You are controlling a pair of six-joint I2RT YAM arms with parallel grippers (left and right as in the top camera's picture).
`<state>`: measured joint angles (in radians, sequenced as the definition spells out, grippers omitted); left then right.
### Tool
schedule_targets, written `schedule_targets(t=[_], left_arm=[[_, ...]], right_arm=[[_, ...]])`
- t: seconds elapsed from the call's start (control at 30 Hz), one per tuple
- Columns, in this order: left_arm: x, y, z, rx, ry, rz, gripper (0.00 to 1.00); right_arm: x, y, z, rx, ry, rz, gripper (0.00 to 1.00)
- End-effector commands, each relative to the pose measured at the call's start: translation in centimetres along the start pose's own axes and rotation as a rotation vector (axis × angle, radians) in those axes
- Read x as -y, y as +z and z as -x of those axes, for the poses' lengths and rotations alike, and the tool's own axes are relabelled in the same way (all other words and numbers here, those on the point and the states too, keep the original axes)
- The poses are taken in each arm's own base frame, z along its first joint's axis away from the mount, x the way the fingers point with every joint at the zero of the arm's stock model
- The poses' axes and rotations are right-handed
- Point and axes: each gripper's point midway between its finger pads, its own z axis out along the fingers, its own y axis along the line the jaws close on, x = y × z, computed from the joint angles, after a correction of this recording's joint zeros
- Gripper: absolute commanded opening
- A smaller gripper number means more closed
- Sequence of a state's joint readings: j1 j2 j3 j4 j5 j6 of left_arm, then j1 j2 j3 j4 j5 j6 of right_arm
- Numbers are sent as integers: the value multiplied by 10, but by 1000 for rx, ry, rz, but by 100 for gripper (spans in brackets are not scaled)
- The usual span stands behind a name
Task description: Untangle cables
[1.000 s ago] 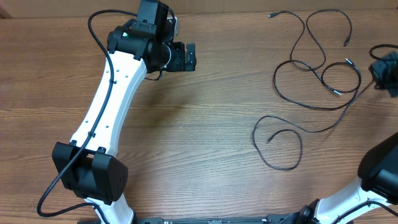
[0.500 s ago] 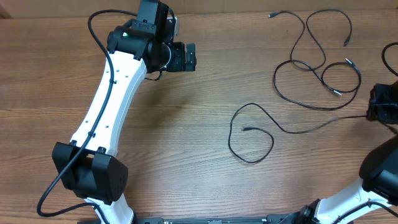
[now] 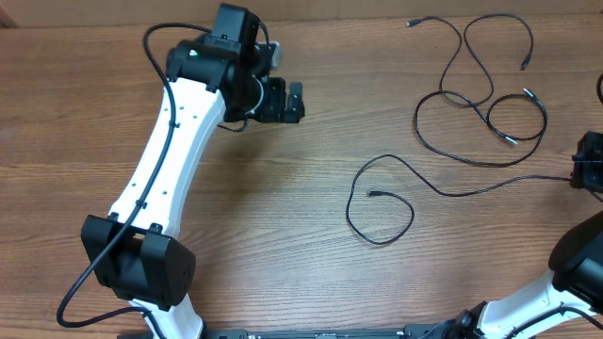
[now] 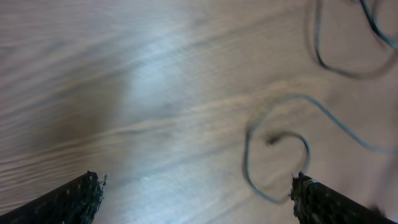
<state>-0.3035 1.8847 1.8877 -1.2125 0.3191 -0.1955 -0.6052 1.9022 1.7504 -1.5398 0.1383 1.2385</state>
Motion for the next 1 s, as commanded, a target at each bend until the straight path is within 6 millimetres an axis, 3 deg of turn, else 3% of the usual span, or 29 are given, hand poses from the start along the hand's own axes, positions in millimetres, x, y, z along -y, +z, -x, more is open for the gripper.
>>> schedule_targets(t=[0.0, 0.27, 0.7, 0.83, 0.97], left_arm=[[35, 2, -17, -58, 127, -126, 100], [67, 32, -50, -190, 171, -119, 93], [50, 129, -90, -448, 42, 4, 82], [45, 155, -104, -516, 29, 16, 66], [48, 173, -115, -557, 36, 14, 66]], right_arm=[[0, -18, 9, 40, 25, 56, 4], [1, -18, 11, 55, 26, 51, 4], [0, -18, 11, 56, 26, 53, 4], [-1, -18, 12, 58, 26, 59, 4], [-1, -18, 12, 58, 27, 61, 4]])
